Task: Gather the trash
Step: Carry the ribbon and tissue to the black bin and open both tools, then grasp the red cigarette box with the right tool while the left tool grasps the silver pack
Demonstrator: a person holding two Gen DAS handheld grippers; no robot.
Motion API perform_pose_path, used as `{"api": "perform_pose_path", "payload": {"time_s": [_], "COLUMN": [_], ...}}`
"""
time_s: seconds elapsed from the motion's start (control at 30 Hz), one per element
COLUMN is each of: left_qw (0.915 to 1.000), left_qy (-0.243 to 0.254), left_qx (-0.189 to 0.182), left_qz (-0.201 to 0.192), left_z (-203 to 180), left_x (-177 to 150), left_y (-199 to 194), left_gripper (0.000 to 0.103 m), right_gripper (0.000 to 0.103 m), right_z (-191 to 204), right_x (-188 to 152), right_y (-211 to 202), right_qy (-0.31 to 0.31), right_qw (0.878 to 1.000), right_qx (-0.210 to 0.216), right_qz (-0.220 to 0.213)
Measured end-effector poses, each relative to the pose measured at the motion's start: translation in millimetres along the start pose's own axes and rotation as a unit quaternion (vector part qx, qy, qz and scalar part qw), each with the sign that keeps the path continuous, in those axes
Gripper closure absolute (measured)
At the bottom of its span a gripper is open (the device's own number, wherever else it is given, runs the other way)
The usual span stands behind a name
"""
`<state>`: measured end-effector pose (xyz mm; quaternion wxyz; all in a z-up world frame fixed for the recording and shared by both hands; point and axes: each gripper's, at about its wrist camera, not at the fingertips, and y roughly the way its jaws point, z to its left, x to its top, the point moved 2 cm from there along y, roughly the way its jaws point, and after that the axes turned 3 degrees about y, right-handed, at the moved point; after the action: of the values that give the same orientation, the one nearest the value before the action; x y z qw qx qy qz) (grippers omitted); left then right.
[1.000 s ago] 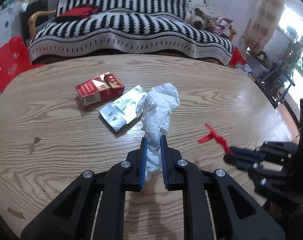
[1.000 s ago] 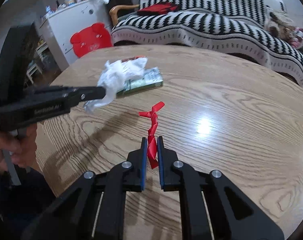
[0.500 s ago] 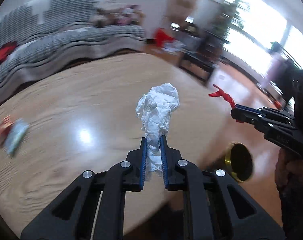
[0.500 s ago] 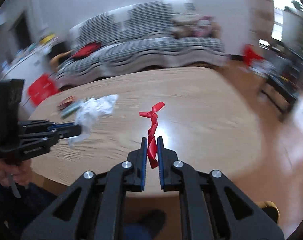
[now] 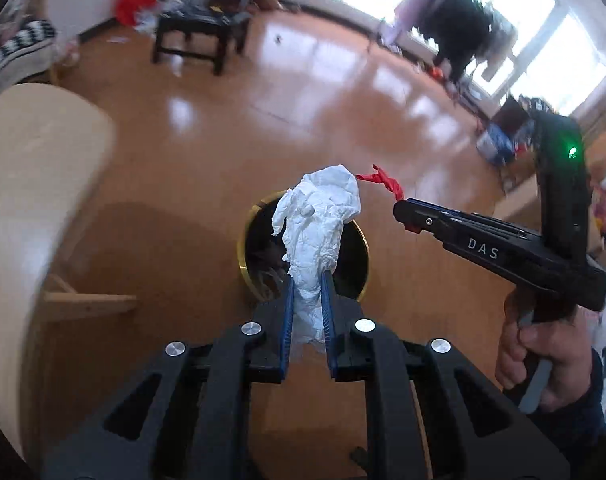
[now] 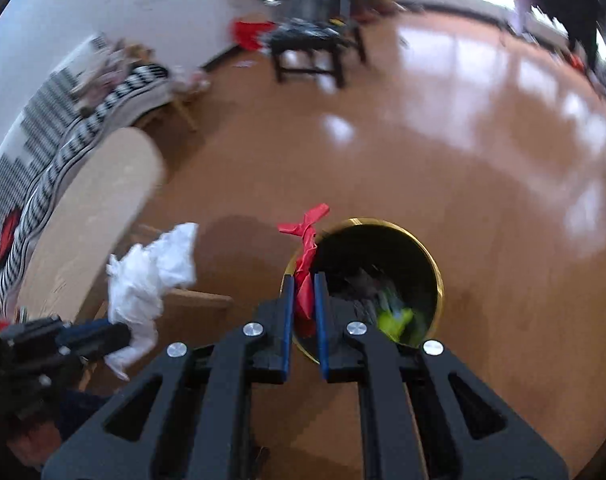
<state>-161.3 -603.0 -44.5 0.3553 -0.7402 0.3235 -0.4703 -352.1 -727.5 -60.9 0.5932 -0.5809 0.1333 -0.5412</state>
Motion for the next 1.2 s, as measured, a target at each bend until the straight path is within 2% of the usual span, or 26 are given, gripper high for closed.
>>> {"api": "perform_pose_path", "payload": {"time_s": [0.17,0.27,0.43,0.77,0.8,0.87,0.9,0.93,1.0,1.1,1.2], "left_qw": [0.9995,0.9989,0.9988,0.9988,0.9988,0.9987,0.9988,0.9991,0.9993,0.9996,0.9995], "left_qy": [0.017,-0.012,-0.001,0.005,0.007,0.005,0.002,0.0,0.003,0.001,-0.001], "left_qx": [-0.019,-0.021,0.003,-0.02,-0.019,-0.013,-0.01,-0.006,-0.003,0.008,0.016], "left_qz": [0.018,0.041,0.049,0.044,0.044,0.048,0.047,0.041,0.037,0.029,0.029], "left_z": [-9,2,2,-3,-5,-4,-4,-3,-3,-2,1], "left_x": [0,-6,2,8,9,9,9,9,10,11,10], "left_y": [59,85,107,116,117,118,117,115,112,107,104], "left_gripper": [0.09,0.09,0.09,0.089,0.085,0.061,0.044,0.04,0.036,0.029,0.028], "right_gripper": [0.092,0.092,0.092,0.092,0.092,0.09,0.077,0.049,0.026,0.026,0.026], "right_z": [-46,-48,-55,-54,-54,-54,-54,-54,-55,-51,-49], "right_x": [-4,-1,-5,4,3,3,3,3,3,4,5], "right_y": [22,35,41,42,42,41,41,41,35,30,27], "right_qy": [0.049,0.058,0.067,0.071,0.073,0.076,0.077,0.079,0.082,0.075,0.073], "right_qw": [0.999,0.998,0.998,0.997,0.997,0.997,0.997,0.997,0.997,0.997,0.997], "right_qx": [0.001,0.002,0.007,-0.001,-0.001,-0.001,-0.001,-0.003,-0.009,-0.015,-0.017], "right_qz": [0.009,0.014,0.018,0.016,0.017,0.019,0.02,0.021,0.005,0.0,0.0]}}
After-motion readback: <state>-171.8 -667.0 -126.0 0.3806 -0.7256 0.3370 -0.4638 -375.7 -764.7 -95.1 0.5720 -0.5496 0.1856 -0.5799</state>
